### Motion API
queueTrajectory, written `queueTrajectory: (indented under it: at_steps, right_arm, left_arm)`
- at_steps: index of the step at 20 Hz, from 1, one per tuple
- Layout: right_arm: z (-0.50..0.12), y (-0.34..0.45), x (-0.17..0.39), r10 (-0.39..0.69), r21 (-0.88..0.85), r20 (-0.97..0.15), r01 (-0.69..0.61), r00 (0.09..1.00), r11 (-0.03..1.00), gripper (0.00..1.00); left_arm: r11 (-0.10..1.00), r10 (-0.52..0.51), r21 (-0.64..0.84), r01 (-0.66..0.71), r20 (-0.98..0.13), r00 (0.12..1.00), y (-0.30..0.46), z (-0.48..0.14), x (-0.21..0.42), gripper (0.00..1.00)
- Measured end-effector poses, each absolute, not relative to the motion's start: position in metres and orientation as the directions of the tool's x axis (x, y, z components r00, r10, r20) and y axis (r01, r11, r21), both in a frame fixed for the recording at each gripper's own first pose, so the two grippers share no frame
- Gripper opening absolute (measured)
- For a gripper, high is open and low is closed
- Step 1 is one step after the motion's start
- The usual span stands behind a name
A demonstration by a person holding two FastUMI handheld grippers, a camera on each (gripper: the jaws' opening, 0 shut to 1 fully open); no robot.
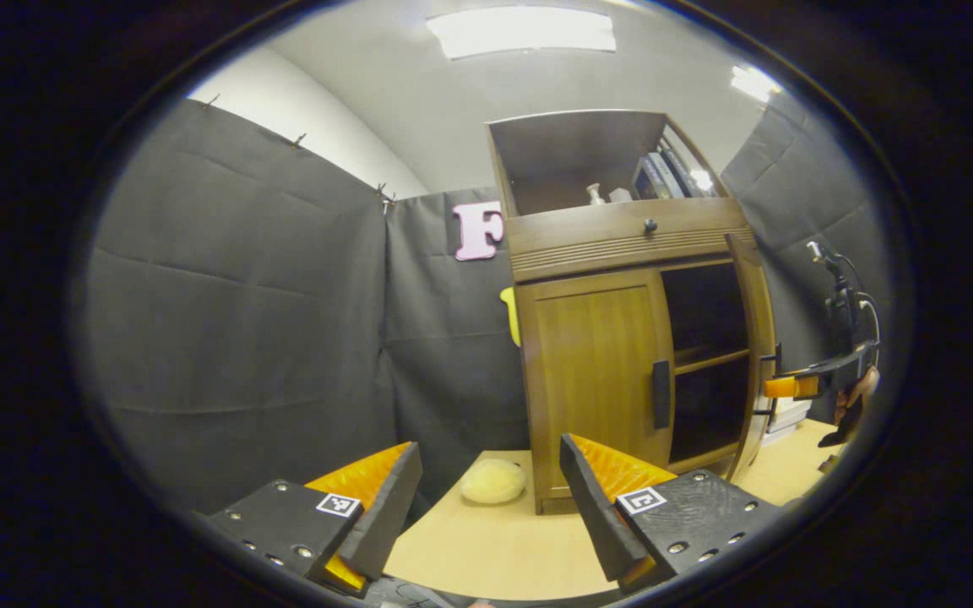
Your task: Open the right door of the double-door shoe cabinet with the right hand, and open the left door with the left hand.
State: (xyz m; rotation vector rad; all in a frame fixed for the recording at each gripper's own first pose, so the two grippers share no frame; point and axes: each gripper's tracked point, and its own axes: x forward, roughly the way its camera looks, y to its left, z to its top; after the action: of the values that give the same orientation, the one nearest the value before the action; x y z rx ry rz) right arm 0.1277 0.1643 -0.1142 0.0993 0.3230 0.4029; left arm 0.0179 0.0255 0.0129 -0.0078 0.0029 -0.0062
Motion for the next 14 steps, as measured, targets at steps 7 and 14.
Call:
queueTrajectory:
  at_steps: [7,14]
  right_arm:
    - [-0.114,0.123,0.111,0.373,0.128,-0.287,-0.350,0.883,0.928,0.13]
    - [-0.113,0.081,0.100,0.325,0.093,-0.290,-0.311,0.900,0.946,0.16]
  left_arm:
    - [0.995,-0.099,-0.028,0.099,-0.001,0.995,-0.017,0.014,0.013,0.96]
    - [0.988,-0.150,-0.037,0.150,-0.001,0.989,-0.054,0.016,0.026,0.96]
